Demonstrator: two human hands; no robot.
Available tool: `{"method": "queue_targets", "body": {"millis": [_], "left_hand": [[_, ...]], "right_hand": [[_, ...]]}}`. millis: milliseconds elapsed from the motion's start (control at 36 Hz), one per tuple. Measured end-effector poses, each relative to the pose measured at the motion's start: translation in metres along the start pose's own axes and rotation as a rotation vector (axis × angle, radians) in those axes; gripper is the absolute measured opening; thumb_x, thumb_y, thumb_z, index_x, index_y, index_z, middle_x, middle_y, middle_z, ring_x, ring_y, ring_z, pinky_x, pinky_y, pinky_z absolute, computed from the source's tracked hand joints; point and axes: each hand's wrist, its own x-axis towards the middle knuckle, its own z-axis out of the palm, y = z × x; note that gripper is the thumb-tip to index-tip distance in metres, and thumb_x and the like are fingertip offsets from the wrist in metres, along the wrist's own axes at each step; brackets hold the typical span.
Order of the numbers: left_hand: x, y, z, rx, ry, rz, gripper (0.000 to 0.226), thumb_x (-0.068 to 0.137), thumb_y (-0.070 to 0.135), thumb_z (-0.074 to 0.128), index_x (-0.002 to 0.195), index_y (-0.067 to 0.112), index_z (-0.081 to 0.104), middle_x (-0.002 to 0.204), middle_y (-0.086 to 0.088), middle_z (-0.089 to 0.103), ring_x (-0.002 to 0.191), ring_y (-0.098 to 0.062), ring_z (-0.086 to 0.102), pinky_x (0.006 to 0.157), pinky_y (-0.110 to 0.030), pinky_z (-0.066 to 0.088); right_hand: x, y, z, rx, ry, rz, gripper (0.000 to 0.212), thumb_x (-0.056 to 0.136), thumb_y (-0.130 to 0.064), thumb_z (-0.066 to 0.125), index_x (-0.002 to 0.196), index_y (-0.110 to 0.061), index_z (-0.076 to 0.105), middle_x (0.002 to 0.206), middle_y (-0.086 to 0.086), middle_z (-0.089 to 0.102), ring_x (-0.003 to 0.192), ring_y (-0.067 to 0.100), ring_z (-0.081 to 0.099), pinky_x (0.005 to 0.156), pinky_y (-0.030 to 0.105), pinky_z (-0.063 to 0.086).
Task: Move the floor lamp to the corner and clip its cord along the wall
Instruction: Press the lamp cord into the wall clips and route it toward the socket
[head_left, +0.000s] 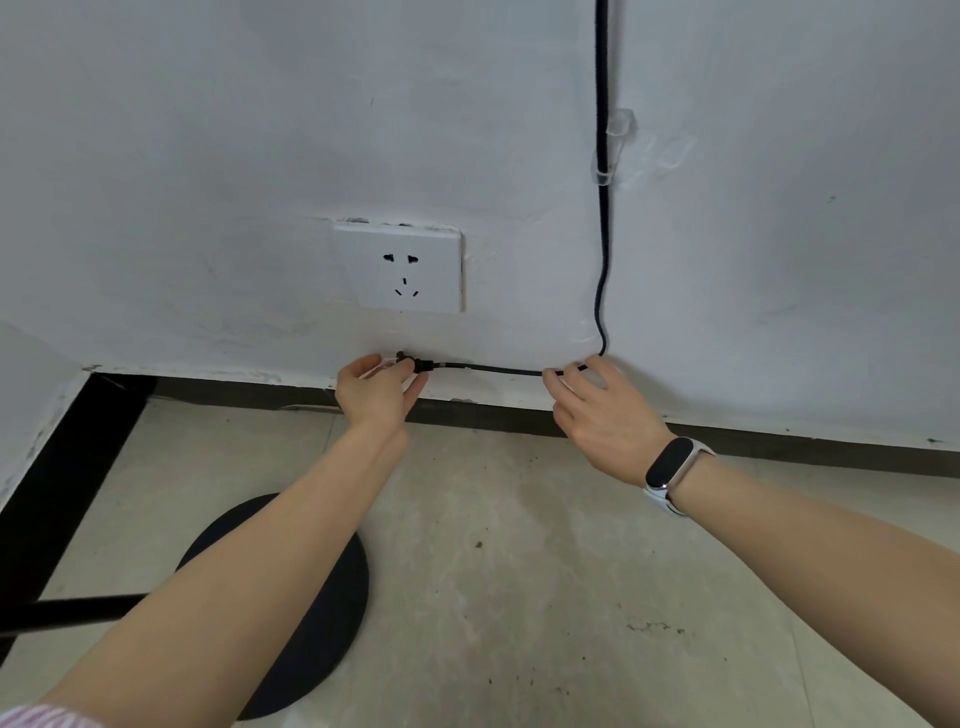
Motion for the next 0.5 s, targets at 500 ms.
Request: {"method": "queue_targets", "body": {"millis": [500], "left_hand": [[-0.009, 0.002, -0.006, 0.478, -0.034, 0.230, 0.041, 0.082, 0.008, 0.058, 0.120, 0.013, 0.045, 0.120, -0.006, 0.050, 0.103, -0.018, 0.048, 0.086, -0.027, 0.038]], "right_hand": [[0.004, -0.006, -0.015, 0.098, 0.071, 0.091, 0.025, 0.070, -0.013, 0.054, 0.093, -0.010, 0.063, 0.113, 0.013, 0.063, 0.094, 0.029, 0.060, 0.087, 0.045, 0.050]]}}
